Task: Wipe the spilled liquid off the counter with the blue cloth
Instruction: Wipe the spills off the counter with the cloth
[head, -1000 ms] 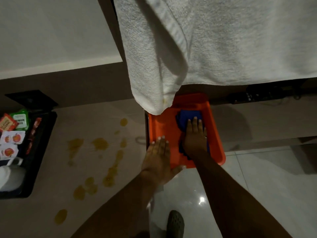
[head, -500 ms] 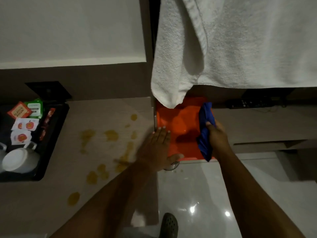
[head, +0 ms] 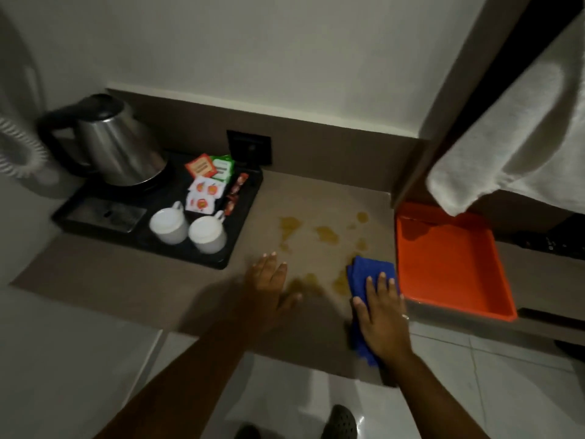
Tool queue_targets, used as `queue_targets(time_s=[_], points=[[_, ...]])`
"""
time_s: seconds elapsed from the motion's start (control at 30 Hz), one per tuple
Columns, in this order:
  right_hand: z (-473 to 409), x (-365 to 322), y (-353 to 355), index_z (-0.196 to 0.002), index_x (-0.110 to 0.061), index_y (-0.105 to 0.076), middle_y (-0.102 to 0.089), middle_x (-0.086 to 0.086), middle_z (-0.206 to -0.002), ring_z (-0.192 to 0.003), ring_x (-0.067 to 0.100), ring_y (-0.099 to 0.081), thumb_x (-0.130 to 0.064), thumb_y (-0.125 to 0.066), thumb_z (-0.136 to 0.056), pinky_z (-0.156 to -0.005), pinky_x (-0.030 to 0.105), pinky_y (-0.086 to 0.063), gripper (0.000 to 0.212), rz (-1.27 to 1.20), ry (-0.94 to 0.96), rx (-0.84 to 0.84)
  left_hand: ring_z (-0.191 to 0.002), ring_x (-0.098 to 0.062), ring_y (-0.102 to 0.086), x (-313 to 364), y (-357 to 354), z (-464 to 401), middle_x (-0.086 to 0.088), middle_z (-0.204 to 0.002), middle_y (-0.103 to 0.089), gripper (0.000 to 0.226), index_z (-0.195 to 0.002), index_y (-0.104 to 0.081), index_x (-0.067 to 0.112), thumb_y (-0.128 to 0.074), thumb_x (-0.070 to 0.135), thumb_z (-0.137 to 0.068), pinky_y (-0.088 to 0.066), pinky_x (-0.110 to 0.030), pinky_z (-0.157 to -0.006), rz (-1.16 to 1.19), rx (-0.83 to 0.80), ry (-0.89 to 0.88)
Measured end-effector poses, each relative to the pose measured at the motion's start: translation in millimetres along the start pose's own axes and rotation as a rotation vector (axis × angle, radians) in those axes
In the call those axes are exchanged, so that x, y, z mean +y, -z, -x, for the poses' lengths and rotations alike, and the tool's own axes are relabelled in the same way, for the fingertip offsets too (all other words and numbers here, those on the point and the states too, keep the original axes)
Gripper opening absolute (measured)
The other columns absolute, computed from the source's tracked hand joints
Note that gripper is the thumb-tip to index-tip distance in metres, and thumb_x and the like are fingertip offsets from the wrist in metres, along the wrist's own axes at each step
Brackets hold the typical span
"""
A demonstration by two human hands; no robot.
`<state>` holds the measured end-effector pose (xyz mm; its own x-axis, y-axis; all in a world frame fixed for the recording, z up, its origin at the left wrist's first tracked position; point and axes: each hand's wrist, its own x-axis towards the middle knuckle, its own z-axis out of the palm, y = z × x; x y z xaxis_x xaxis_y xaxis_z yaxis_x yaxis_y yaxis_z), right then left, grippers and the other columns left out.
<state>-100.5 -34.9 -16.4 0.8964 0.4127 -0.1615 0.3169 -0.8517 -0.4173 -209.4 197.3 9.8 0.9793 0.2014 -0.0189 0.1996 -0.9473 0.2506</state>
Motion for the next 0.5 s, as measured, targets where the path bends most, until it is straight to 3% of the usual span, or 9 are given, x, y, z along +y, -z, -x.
queue_targets(time_s=[0.07,0.2,0.3,0.5], points=[[-8.8,-7.9,-6.6,-0.151,-0.017,-0.013,-0.003,0.013,-0.161,-0.148,0.03,0.001,-0.046,-0.022,-0.099,-0.119,0.049,-0.003,0.06,0.116,-0.006,0.032,-0.14,-0.044,-0.036,-32.4,-6.2,31.0,-0.027,-0.149,-0.041,0.068,-0.137,-0.051,0.001,-0.053,0.052,-0.092,-0.029,-0.052,-0.114,-0.002,-0.04,0.091],[-29.0,-17.4,-10.9,-0.151,-0.022,-0.013,-0.004,0.014,-0.161,-0.147,0.034,0.0,-0.048,-0.016,-0.098,-0.119,0.053,-0.006,0.06,0.218,-0.024,0.03,-0.131,-0.046,-0.047,-74.2,-23.5,77.2,-0.027,-0.142,-0.05,0.071,-0.135,-0.053,0.0,-0.031,0.055,-0.096,-0.04,-0.057,-0.104,-0.031,0.006,0.133],[-29.2,-26.6,-18.7,-0.151,-0.021,-0.013,-0.005,0.013,-0.161,-0.147,0.033,0.0,-0.047,-0.015,-0.098,-0.119,0.052,-0.006,0.059,0.236,-0.043,0.036,-0.133,-0.044,-0.045,-79.9,-27.5,83.5,-0.023,-0.145,-0.048,0.068,-0.14,-0.05,0.004,-0.033,0.052,-0.094,-0.038,-0.057,-0.106,-0.093,0.041,0.159],[33.3,-13.1,-31.2,-0.149,-0.028,-0.009,-0.003,-0.001,-0.158,-0.147,0.022,0.001,-0.052,-0.01,-0.096,-0.117,0.044,-0.005,0.058,0.291,0.306,-0.069,-0.143,-0.041,-0.031,-85.1,-33.6,83.8,-0.017,-0.154,-0.038,0.073,-0.148,-0.04,0.019,-0.031,0.064,-0.091,-0.02,-0.062,-0.113,-0.087,0.066,0.23]])
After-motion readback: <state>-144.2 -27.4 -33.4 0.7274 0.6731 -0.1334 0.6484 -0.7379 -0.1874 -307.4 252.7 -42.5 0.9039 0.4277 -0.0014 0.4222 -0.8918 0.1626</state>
